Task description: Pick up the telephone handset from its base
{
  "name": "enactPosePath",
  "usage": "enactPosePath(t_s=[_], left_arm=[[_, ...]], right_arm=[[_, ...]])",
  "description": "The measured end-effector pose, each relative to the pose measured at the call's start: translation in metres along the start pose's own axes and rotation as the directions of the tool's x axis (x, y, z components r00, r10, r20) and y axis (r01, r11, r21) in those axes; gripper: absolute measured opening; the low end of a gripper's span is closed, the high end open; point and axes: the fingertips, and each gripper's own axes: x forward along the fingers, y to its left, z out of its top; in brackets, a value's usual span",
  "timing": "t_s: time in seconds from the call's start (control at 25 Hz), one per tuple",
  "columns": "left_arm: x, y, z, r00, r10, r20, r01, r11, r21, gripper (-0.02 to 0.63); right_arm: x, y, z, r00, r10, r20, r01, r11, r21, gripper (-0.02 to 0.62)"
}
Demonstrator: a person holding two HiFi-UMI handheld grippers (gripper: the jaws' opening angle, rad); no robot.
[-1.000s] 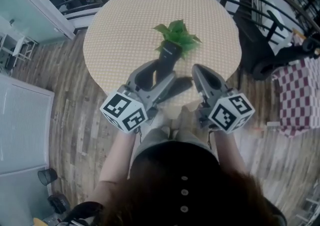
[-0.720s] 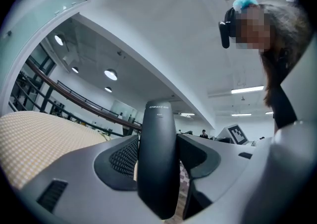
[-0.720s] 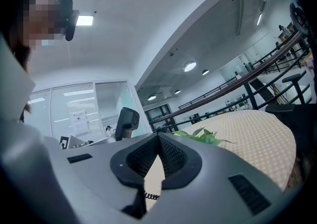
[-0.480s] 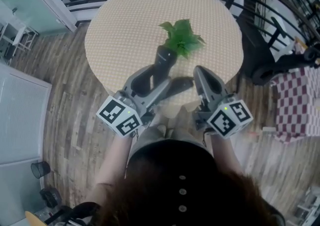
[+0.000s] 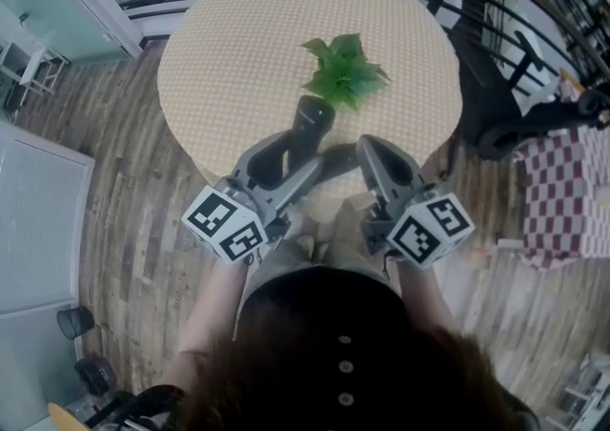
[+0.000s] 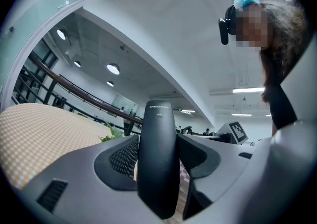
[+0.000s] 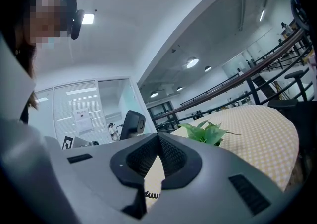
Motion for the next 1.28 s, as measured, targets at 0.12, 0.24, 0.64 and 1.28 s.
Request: enactPosePath(t_s=[0.12, 0.24, 0.64, 1.28], left_arm=[[0.000, -0.001, -0.004, 1.000, -0.002, -0.002, 0.002, 1.000, -0.014, 0.252], [0.000, -0.001, -0.005, 1.000, -0.002, -0.003, 0.002, 1.000, -0.023, 0.252], [0.001, -0.001, -0.008, 1.000, -0.015, -0.011, 0.015, 0.999, -0.031, 0.252], [0.004, 0.000, -0.011, 0.999, -0.022, -0.035, 0.021, 1.000, -0.022, 0.252]], right_arm=[[0.000, 0.001, -0.006, 1.000, -0.002, -0.019, 0.002, 1.000, 0.001, 0.009], [0.001, 0.002, -0.008, 1.000, -0.005, -0.031, 0.004, 1.000, -0.009, 0.009], [0.003, 0.007, -0.015, 0.998, 0.021, -0.055, -0.022, 1.000, -0.019, 0.009], [0.003, 0.006, -0.014, 0.998, 0.008, -0.059, -0.010, 0.999, -0.035, 0.009]])
